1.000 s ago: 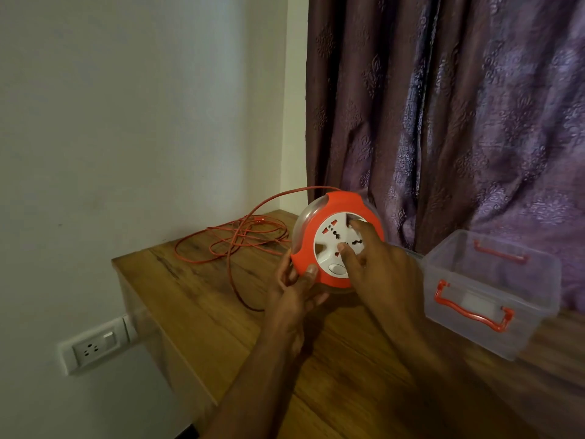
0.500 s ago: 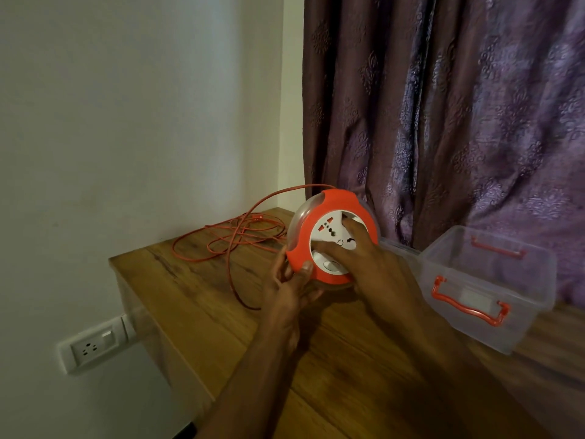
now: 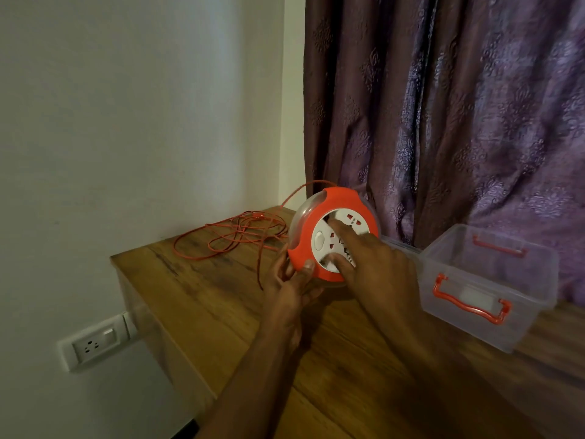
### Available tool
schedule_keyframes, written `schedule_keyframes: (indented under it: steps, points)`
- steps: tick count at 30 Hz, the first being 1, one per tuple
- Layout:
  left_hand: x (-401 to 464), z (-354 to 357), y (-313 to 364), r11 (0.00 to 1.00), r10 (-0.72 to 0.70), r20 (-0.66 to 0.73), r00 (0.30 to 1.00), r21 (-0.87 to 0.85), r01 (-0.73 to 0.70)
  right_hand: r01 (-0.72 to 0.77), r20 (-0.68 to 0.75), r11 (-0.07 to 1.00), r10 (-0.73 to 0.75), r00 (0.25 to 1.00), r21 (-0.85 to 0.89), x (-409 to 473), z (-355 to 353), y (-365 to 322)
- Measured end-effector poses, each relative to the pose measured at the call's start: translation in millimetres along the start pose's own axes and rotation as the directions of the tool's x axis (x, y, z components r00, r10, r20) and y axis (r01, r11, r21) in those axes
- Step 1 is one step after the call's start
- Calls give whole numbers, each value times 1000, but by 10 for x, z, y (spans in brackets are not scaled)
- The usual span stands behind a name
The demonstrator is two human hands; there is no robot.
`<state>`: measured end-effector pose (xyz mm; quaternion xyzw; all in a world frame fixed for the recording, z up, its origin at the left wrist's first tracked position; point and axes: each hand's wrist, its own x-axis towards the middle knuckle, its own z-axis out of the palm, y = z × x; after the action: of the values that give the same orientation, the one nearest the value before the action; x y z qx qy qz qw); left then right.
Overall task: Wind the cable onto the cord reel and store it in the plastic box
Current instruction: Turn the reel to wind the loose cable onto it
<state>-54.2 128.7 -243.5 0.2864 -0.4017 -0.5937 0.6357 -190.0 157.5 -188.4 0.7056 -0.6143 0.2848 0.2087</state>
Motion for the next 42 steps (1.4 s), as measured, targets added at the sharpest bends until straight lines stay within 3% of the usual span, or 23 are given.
schedule_keyframes:
  steps: [8, 13, 20, 28, 42]
  points:
    - [2, 11, -10, 1000, -13, -13, 1000, 11, 13, -192, 0, 965, 195, 981, 177, 2, -28, -58]
    - [19, -10, -9, 1000, -13, -32, 999, -8, 13, -72, -84, 993, 80, 993, 98, 2, -72, -48]
    - [39, -28, 3, 1000, -16, -33, 999, -13, 15, 179, 135, 983, -182, 974, 36, 6, -55, -15]
    - [33, -15, -3, 999, -39, -22, 999, 2, 39, 152, 234, 988, -157, 960, 37, 0, -92, 3]
    - [10, 7, 8, 1000, -27, -5, 1000, 1, 27, 72, 117, 997, -70, 991, -10, -7, -7, 32]
